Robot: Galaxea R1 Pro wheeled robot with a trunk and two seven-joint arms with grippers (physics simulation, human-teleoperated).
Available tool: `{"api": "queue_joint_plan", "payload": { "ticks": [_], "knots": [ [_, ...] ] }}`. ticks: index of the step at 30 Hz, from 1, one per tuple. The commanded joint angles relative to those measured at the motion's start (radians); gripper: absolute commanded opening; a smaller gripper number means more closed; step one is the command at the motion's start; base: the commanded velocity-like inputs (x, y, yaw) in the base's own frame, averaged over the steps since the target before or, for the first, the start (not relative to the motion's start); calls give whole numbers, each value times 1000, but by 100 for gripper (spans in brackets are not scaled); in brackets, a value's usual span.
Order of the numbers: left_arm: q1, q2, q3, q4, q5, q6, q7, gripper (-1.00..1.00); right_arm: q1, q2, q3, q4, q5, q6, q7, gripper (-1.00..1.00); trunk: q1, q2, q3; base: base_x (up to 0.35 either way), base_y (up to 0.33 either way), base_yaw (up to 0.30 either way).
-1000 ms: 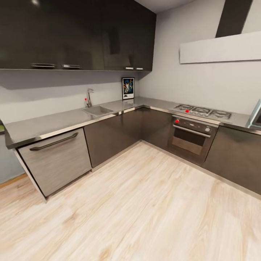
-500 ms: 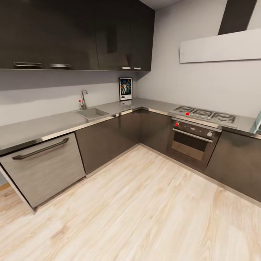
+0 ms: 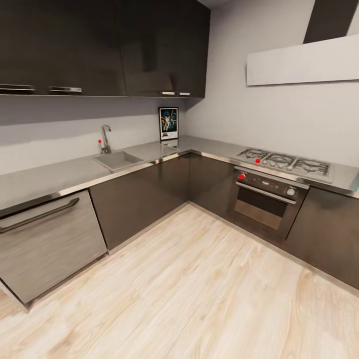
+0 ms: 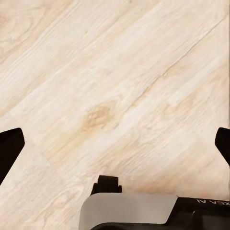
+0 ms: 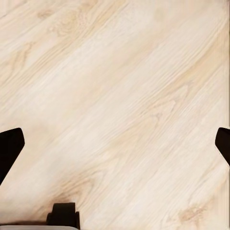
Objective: Pick up the poster from the kitchen countertop and hang it on one of the wall nails in the kitchen.
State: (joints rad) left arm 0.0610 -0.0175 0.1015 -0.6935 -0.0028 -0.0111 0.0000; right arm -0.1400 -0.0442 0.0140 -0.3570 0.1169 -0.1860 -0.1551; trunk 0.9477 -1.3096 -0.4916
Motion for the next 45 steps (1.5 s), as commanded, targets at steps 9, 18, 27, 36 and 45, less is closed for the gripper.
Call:
{"api": "queue_joint_plan", "payload": {
  "ticks": [9,18,27,36,45],
  "knots": [
    [0,-1,3,-1,0,-1,0,100,0,0,1,1,10,-1,-6,100,1,0,-1,324,-155,0],
    [0,-1,3,-1,0,-1,0,100,0,0,1,1,10,-1,-7,100,1,0,-1,324,-155,0],
    [0,-1,3,-1,0,-1,0,100,-1,0,1,1,10,-1,-6,100,1,0,-1,324,-152,0],
    [0,-1,3,-1,0,-1,0,100,0,0,1,1,10,-1,-6,100,1,0,-1,332,-53,0],
    [0,-1,3,-1,0,-1,0,100,0,0,1,1,10,-1,-7,100,1,0,-1,338,-3,110]
  ]
}}
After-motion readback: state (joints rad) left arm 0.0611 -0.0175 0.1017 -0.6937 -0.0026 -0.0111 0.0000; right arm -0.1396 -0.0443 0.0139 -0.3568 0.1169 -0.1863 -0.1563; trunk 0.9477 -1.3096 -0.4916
